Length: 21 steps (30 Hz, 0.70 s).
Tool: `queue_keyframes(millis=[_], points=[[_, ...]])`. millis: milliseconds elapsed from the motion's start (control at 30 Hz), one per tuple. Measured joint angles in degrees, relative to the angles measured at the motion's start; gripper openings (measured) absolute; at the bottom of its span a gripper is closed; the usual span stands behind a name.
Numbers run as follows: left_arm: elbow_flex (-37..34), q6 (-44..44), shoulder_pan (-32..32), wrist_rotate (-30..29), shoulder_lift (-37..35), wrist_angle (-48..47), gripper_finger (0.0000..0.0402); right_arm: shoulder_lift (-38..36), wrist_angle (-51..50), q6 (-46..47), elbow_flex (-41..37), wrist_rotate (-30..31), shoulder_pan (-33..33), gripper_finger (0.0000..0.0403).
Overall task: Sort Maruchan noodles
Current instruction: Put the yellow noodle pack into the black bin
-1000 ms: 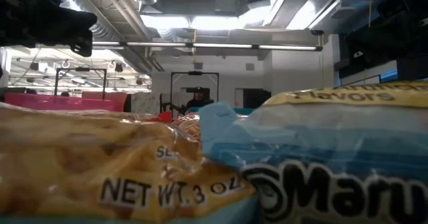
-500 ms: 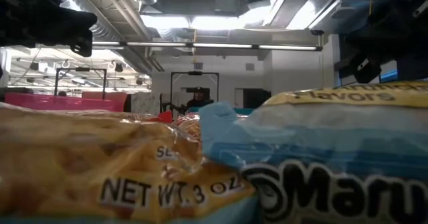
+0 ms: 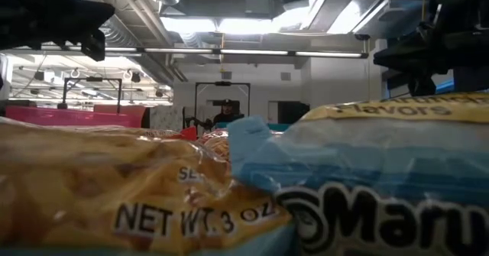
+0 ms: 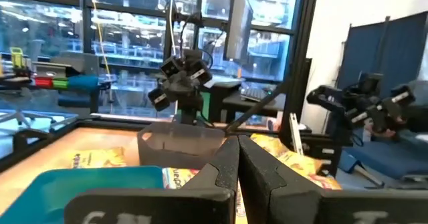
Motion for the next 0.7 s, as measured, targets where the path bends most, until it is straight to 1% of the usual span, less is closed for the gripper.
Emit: queue_keyframes(millis=[100,200,267,333,467,600,700], points=[[0.0,0.0,0.0,-2.6,0.0,-0.2,0.0002,0.0,0.3,0.0,0.0,1.8,0.0,0.0039],[0.0,-3.0,0.0,-9.6,0.0,0.6,0.0002,0.0,2.6,-0.6,0.0,3.8,0.0,0.0039],[0.0,-4.1,0.0,-14.6,0.0,3.9,0.0002,0.0,5.8,-1.6,0.0,3.9,0.0,0.0039],[0.0,-3.4,0.0,-17.4,0.0,8.0,0.0002,0.0,8.0,-1.9,0.0,3.4,0.0,0.0039],[0.0,-0.6,0.0,-18.4,0.0,13.3,0.0002,0.0,9.4,-2.9,0.0,4.1,0.0,0.0039],[0.0,-1.7,0.0,-18.8,0.0,12.9,0.0002,0.0,10.3,0.0,0.4,10.6,0.0,0.0041],[0.0,-4.6,0.0,-19.7,0.0,10.8,0.0002,0.0,14.5,-5.9,1.9,10.9,0.0,0.0051]])
